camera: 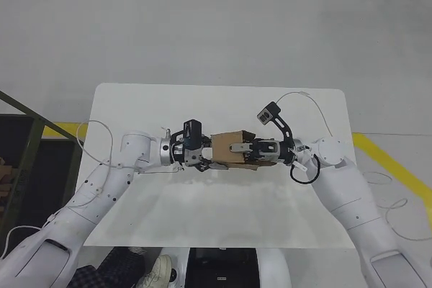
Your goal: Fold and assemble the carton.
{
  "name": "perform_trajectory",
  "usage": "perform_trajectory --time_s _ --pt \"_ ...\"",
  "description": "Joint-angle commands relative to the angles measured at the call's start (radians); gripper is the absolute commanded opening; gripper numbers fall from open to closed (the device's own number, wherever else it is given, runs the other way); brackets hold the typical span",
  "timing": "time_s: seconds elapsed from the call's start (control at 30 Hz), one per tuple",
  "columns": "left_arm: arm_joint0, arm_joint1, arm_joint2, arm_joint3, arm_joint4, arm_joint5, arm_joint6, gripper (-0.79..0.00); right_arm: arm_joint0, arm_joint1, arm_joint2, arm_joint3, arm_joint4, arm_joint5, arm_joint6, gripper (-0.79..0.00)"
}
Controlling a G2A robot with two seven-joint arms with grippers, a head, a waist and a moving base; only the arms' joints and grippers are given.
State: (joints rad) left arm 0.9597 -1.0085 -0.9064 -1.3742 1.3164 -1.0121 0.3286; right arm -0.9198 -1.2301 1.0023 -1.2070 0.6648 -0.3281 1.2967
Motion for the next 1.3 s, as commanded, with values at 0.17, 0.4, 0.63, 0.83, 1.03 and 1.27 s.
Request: perform_trajectory --time_s 0.17,0.4,0.63,0.83,1.03,1.27 --pt "0.006 -0.001 -0.007 0.004 -0.01 0.0 0.006 -0.336 0.003 -0.003 -0.002 0.002 -0.003 0.002 -0.006 -0.61" --pt "0.016 -0.001 -0.017 0.011 -0.009 0.0 0.017 -0.388 0.009 -0.002 0.009 0.007 -0.006 0.001 -0.01 -0.416" --pt "0.032 0.001 -0.038 0.021 -0.002 0.003 0.043 -0.394 0.006 0.009 0.055 0.004 -0.023 -0.005 -0.019 -0.413" --pt "0.053 0.009 -0.07 0.025 0.028 0.018 0.066 -0.345 -0.016 0.039 0.152 -0.016 -0.086 -0.007 -0.033 -0.456" --pt "0.069 0.013 -0.097 0.04 0.016 0.015 0.101 -0.357 -0.098 0.078 0.259 -0.127 -0.189 0.023 -0.018 -0.785" --pt "0.071 0.012 -0.108 0.039 0.017 0.036 0.108 -0.363 -0.192 0.101 0.266 -0.289 -0.299 0.096 0.029 -0.785"
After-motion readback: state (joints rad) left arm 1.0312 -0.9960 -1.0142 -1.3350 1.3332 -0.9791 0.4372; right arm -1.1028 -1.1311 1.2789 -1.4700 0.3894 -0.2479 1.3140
